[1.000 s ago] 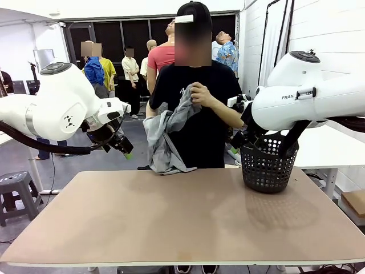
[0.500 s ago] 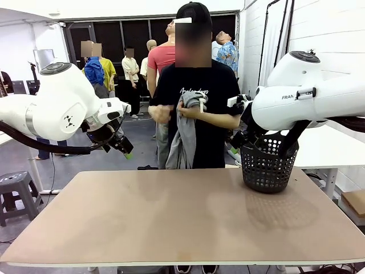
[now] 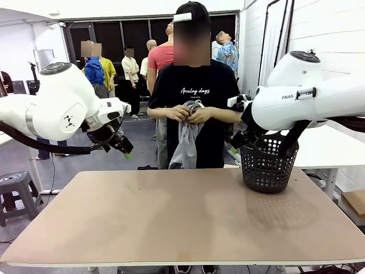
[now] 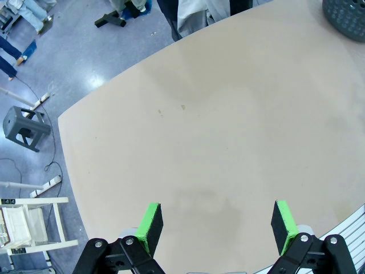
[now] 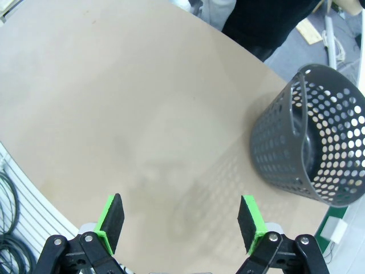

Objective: Fold the training pants.
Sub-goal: Grab both ends of the Training pants handed by a person.

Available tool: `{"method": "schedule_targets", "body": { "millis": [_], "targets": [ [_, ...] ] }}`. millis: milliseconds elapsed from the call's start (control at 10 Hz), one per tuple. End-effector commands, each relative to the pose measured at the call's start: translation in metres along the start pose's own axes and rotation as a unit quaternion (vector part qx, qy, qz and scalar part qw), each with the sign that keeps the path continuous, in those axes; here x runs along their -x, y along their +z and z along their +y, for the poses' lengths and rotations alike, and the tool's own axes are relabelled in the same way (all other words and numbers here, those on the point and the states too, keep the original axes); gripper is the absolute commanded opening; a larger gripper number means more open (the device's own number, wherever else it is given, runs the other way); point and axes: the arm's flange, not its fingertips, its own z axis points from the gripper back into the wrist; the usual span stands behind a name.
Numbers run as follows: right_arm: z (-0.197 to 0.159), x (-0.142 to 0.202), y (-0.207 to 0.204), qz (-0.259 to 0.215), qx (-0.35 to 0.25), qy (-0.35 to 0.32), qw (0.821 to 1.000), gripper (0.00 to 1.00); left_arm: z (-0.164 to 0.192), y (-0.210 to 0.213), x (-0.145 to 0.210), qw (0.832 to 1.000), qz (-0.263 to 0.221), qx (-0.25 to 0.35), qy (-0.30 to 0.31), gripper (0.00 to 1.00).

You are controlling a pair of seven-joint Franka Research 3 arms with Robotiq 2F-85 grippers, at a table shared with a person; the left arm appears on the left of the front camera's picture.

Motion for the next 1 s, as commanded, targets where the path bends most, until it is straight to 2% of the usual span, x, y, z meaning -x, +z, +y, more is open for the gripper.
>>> {"method": "schedule_targets", "body": {
  "millis": [0, 900],
  "targets": [
    [-0.0008, 0.0011, -0.0008, 0.000, 0.000, -0.001, 1.000, 1.00, 0.0008, -0.0002, -0.0004, 1.000, -0.001, 0.002, -0.004, 1.00],
    [-0.0008, 0.0011, -0.0008, 0.000, 0.000, -0.001, 1.000, 1.00, 0.0008, -0.0002, -0.0004, 1.000, -0.001, 0.002, -0.004, 1.00]
  ]
}}
